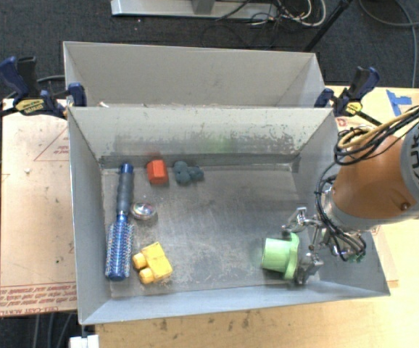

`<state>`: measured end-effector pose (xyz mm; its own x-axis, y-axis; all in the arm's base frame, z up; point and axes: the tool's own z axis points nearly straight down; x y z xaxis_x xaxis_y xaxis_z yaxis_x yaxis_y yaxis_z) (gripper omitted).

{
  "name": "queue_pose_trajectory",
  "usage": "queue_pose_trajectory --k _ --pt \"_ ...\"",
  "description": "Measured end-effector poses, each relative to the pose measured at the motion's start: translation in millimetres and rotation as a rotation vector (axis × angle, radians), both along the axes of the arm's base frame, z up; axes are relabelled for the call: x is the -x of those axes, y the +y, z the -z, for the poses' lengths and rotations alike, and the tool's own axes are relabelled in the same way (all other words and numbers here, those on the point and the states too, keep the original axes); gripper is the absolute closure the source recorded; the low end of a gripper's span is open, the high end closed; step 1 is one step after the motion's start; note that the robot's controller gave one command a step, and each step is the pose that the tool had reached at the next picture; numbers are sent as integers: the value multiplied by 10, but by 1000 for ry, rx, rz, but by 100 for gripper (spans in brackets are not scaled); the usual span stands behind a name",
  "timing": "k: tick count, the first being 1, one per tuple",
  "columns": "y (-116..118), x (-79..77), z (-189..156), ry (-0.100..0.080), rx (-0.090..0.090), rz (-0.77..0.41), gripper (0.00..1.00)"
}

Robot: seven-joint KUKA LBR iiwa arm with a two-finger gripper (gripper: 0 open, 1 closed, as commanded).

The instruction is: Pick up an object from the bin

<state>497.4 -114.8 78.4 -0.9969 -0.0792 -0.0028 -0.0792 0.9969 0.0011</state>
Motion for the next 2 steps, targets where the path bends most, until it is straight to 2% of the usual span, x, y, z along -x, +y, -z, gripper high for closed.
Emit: queue_pose_trajectory --k 1,2 --pt "137 70 36 -12 5 178 0" --pt "153 70 28 -9 3 175 100"
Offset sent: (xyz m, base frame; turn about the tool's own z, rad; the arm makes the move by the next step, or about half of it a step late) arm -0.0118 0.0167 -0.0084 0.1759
